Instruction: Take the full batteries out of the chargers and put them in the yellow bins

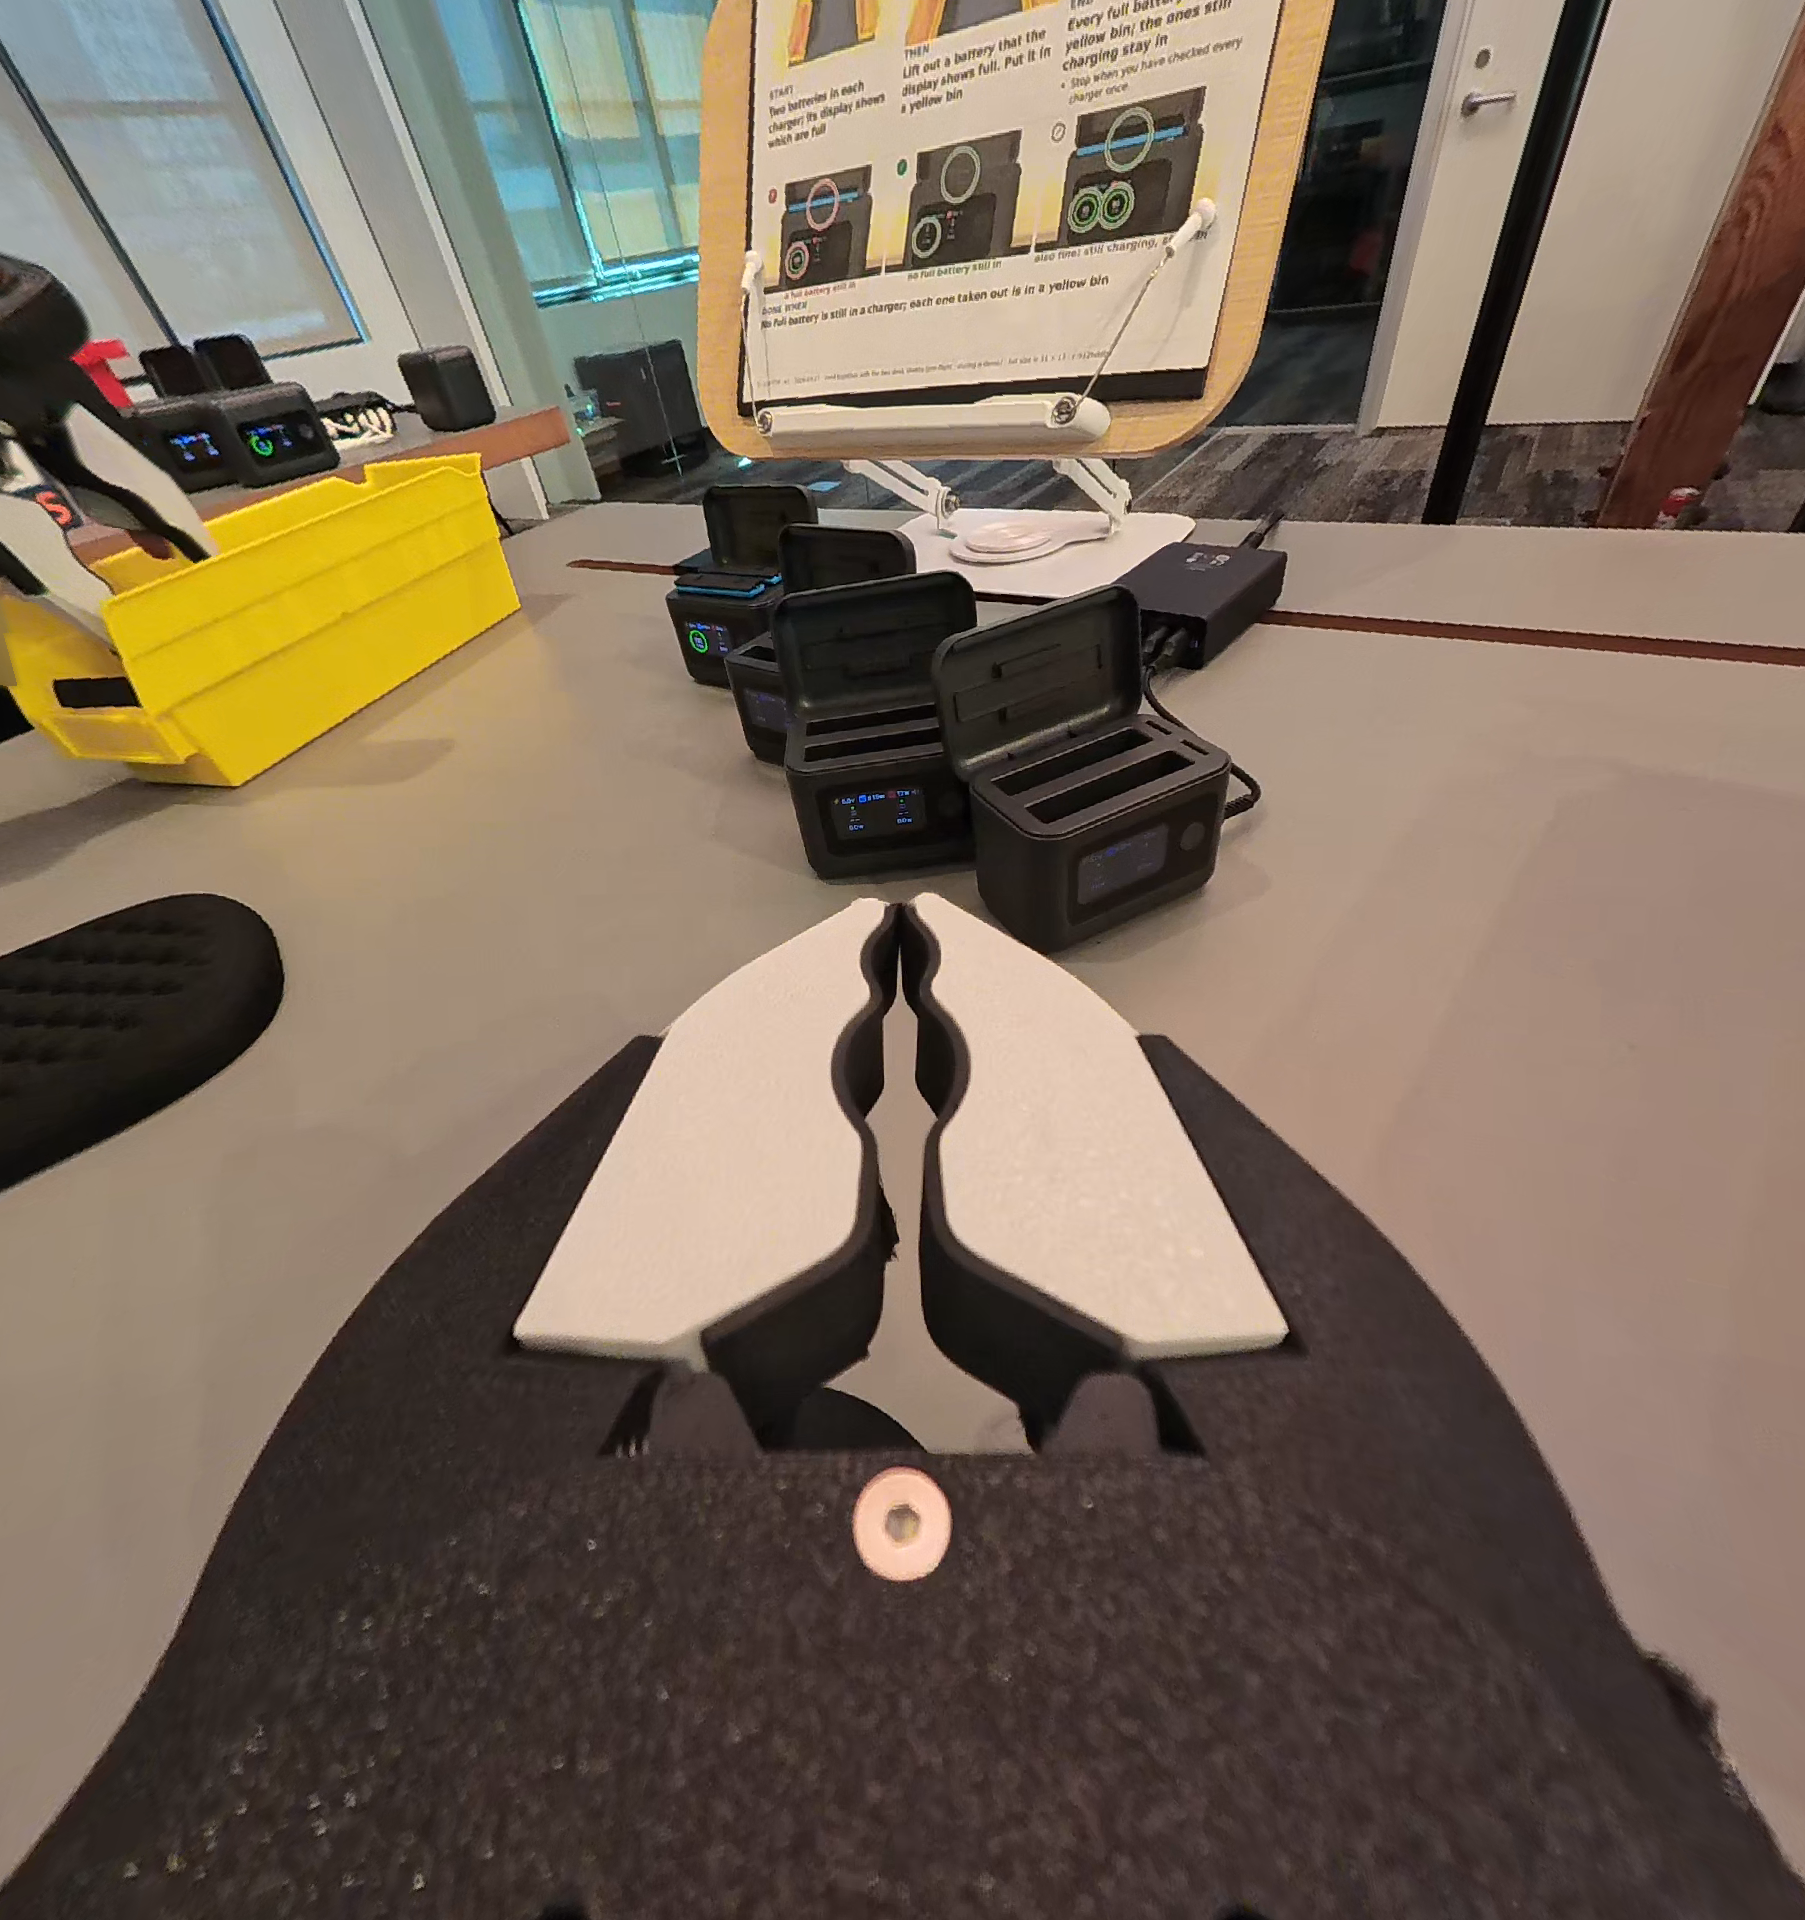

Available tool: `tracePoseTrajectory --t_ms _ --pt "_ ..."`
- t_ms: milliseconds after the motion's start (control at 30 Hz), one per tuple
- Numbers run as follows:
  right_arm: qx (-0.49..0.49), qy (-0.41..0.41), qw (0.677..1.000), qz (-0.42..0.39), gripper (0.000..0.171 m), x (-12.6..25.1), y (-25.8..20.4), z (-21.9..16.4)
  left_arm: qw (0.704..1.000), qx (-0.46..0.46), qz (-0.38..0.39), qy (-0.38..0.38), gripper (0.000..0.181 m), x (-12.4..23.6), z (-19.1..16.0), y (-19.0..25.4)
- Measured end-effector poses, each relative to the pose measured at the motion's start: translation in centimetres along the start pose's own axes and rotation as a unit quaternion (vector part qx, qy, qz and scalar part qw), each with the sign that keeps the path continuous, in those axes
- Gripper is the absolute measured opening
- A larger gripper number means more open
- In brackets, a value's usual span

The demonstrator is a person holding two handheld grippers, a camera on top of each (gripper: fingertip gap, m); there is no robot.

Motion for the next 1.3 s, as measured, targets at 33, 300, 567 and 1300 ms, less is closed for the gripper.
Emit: tracePoseTrajectory --t_ms 33,300,567,1300 --pt "0.000 0.000 1.000 0.001 0.000 0.0 0.0 0.0 1.000 0.000 0.004 -0.005 0.062 -0.1 0.1 0.0" --pt "-0.004 0.013 1.000 0.005 0.000 0.3 0.1 0.1 0.999 -0.018 0.033 -0.003 0.048 0.4 -0.1 0.6" --pt "0.002 0.010 1.000 0.005 0.000 0.2 -0.1 0.1 0.997 -0.020 0.075 0.018 0.033 1.1 -1.0 1.6" --pt "0.003 0.014 1.000 0.009 0.000 0.3 -0.1 0.1 1.000 0.001 -0.031 -0.002 0.022 0.3 -1.3 4.9"
Point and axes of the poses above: each gripper's, where its closed fingertips meet, x back along the fingers, z out of its top, y = z × x across the jaws, the point moved 10 cm from there along x, back along the fingers, and after that the axes turned 5 degrees about -y, right-handed, at the moved point
